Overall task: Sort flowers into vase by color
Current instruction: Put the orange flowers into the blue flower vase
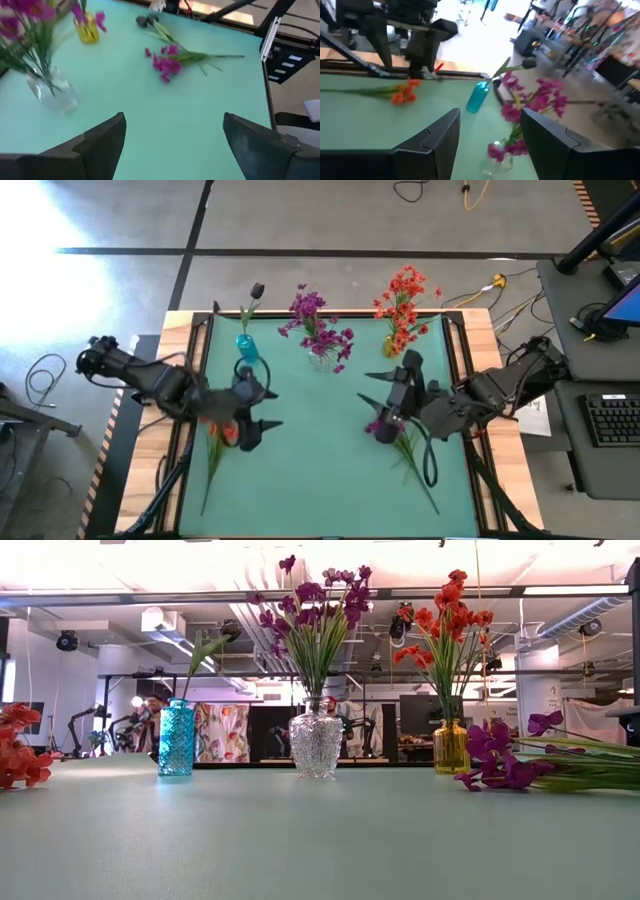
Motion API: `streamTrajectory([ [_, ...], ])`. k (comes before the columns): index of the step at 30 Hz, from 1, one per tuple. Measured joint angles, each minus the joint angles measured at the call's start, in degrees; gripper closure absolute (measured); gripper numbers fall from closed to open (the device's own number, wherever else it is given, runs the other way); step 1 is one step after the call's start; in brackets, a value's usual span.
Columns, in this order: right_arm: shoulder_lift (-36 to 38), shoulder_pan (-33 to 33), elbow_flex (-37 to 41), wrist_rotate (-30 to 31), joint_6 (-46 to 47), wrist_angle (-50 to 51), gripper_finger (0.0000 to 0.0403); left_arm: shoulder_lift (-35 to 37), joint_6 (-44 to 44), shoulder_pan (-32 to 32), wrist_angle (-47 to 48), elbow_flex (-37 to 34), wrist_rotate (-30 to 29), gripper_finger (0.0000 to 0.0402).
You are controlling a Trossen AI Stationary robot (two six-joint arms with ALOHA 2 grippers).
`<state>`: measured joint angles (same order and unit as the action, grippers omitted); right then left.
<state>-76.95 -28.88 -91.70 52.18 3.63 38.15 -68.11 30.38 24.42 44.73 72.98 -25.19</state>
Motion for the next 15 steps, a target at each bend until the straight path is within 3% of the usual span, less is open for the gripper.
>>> streamTrajectory([
  [6, 0.0, 0.02, 0.0, -0.69, 6.13, 5.04, 0.0202, -2.6, 9.82, 4.73, 3.19, -0.76, -1.37, 0.0083],
  [15, -0.06, -0.01, 0.0, -8.58, 13.52, 9.03, 0.0202, -6.88, 17.35, 7.7, 6.73, -2.52, -1.26, 0.0083],
])
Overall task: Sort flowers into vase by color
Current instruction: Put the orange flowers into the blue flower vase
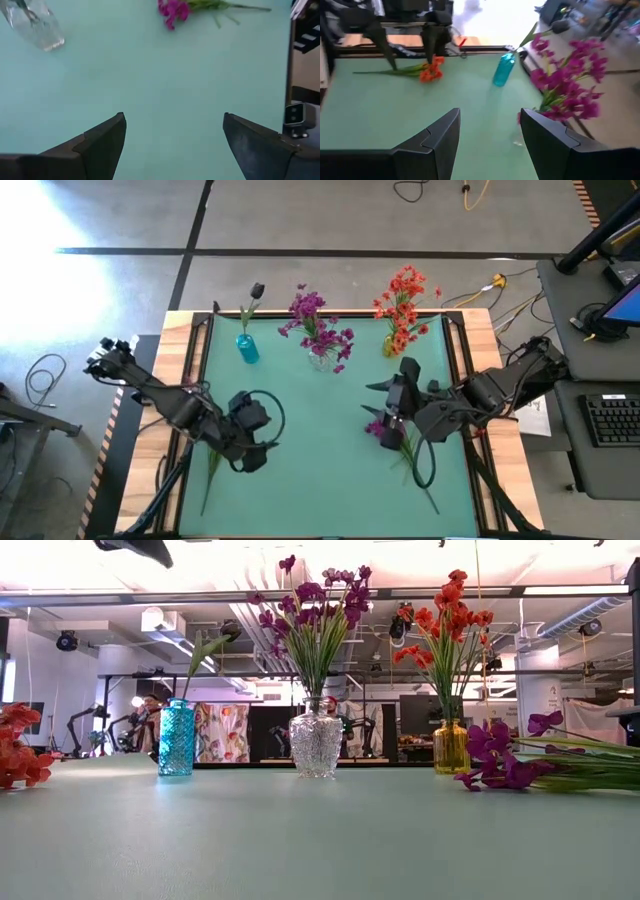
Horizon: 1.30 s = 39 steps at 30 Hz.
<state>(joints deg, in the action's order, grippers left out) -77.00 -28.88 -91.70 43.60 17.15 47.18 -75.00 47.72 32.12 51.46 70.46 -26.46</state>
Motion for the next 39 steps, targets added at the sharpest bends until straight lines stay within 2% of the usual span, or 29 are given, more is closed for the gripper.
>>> streamTrajectory([
  [4, -0.1, -0.24, 0.0, -1.89, 1.0, 0.72, 0.0202, -1.72, 1.66, 0.21, 0.09, -0.01, 1.29, 0.0083],
  [11, -0.1, -0.24, 0.0, -2.04, 1.02, 0.64, 0.0202, -4.55, 2.91, 1.13, 0.07, -0.12, 2.0, 0.0083],
  [15, -0.1, -0.24, 0.0, -2.04, 1.01, 0.61, 0.0202, -6.12, 5.17, 1.25, 0.15, -0.12, 4.39, 0.0083],
  [20, -0.1, -0.27, 0.0, -2.11, 2.31, 0.65, 0.0202, -8.2, 12.4, 2.08, 3.34, -0.12, 9.22, 0.0083],
  [33, -0.12, -0.63, 0.0, -3.59, 2.38, 1.36, 0.0202, -14.39, 32.38, 6.52, 16.76, -0.12, 14.04, 0.0084],
  [39, -0.12, -0.63, 0.0, -3.59, 2.38, 2.51, 0.0202, -15.62, 37.26, 8.35, 19.14, -0.12, 14.79, 0.0083],
])
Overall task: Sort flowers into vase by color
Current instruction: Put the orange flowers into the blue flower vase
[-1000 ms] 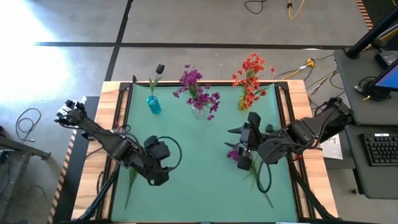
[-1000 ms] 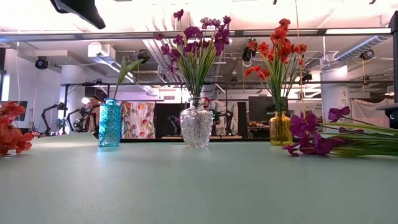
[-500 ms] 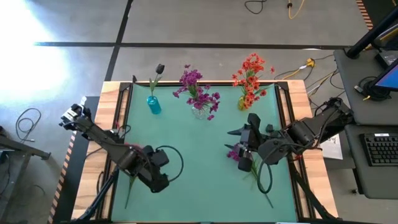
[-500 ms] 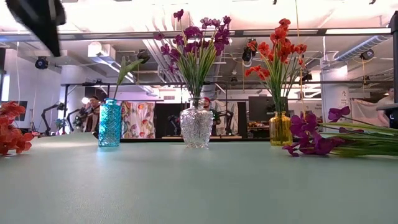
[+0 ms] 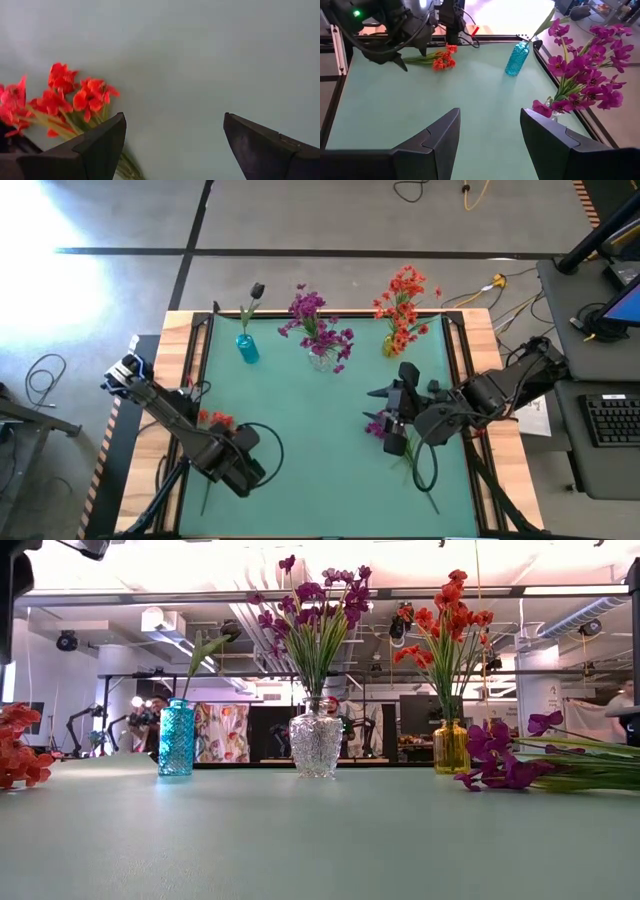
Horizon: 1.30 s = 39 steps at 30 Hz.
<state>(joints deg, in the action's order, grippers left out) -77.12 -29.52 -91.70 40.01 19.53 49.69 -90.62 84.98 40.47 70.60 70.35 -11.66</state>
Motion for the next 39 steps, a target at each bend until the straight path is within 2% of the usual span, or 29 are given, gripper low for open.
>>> streamTrajectory([
  [6, -0.02, 0.0, 0.0, 0.01, 0.0, -0.07, 0.0202, -0.52, 6.42, 1.63, 3.42, 0.0, 1.66, 0.0083],
  [19, -0.02, 0.0, 0.0, 0.03, -1.42, 0.39, 0.0202, -0.58, 33.62, 12.55, 3.89, -4.52, 2.23, 0.0083],
  [22, -0.02, 0.02, 0.0, 2.04, -2.72, -0.48, 0.0202, -0.79, 38.32, 14.0, 2.34, -6.24, 2.34, 0.0083],
  [25, 0.06, 0.02, -0.14, 4.54, -4.13, -2.01, 0.0202, -1.94, 39.38, 14.52, 0.68, -6.94, 2.36, 0.0083],
  [39, 0.15, 0.02, -1.01, 4.59, -4.57, -2.03, 0.0202, -5.87, 42.02, 14.62, 0.26, -9.2, 5.44, 0.0083],
])
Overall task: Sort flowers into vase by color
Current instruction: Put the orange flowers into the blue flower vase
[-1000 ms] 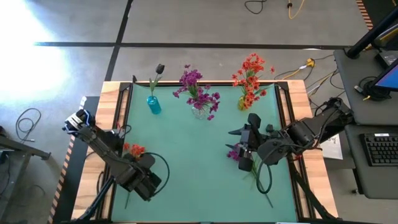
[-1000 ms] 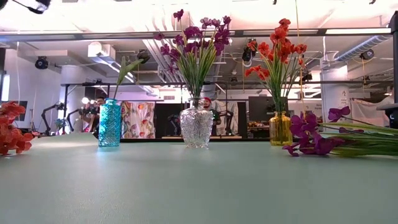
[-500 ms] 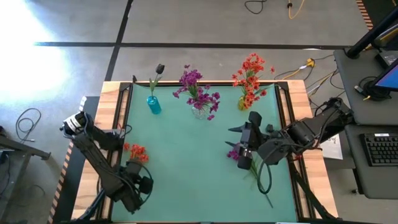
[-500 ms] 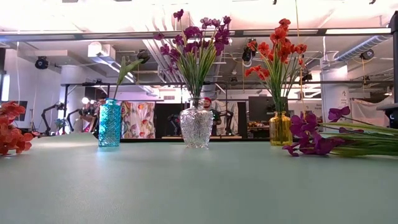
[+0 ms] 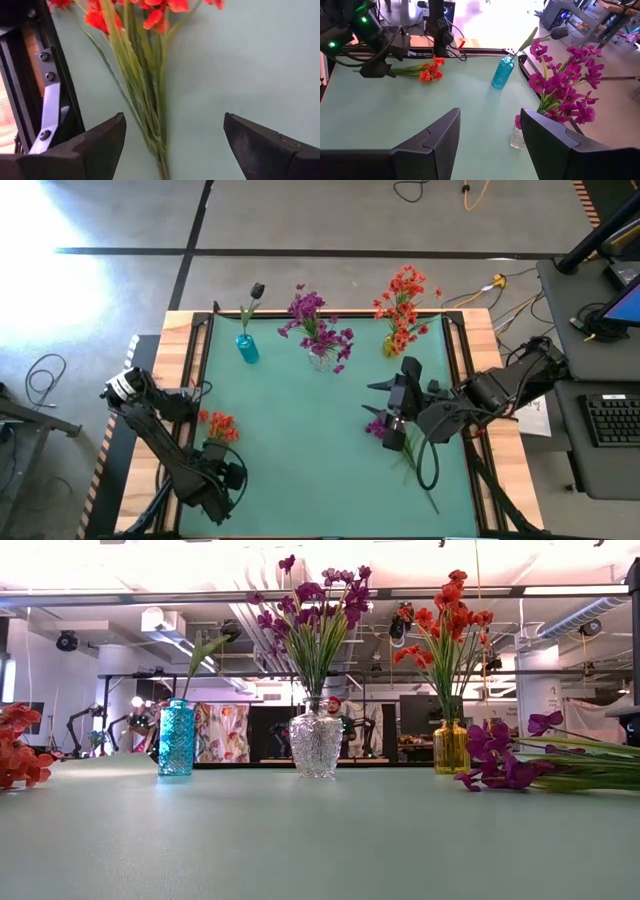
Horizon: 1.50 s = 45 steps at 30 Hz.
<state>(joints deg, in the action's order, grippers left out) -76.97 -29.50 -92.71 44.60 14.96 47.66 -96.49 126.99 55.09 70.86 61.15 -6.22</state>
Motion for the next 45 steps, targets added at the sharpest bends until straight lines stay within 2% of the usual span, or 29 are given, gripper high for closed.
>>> streamTrajectory([
  [8, 0.07, 0.0, -0.38, 1.78, 0.8, 0.2, 0.0202, 0.0, 1.54, 0.0, -5.56, -5.97, -0.2, 0.0083],
  [14, 0.33, 0.0, -4.35, 14.74, 1.49, -0.02, 0.0202, 0.0, 1.67, 0.0, -11.04, -9.63, -0.24, 0.0083],
  [18, 0.4, 0.0, -7.01, 26.01, 0.85, 1.01, 0.0202, -0.33, 2.57, 0.02, -12.04, -10.26, -0.92, 0.0083],
  [20, 0.76, 0.02, -7.85, 29.65, 0.47, 2.44, 0.0202, -0.73, 2.78, 0.0, -12.66, -10.24, -1.23, 0.0085],
  [25, 1.27, 0.07, -8.09, 29.4, -2.55, 2.97, 0.0202, -1.93, 3.02, -0.02, -13.99, -10.24, -1.75, 0.009],
  [30, 0.63, 0.07, -8.09, 22.62, -1.83, 2.65, 0.0202, -3.74, 2.87, -0.04, -13.86, -10.26, -1.42, 0.0091],
  [45, -1.9, 0.15, -8.04, 22.47, -2.04, 2.6, 0.0202, -4.79, 4.05, -0.04, -12.99, -9.19, -0.92, 0.0091],
])
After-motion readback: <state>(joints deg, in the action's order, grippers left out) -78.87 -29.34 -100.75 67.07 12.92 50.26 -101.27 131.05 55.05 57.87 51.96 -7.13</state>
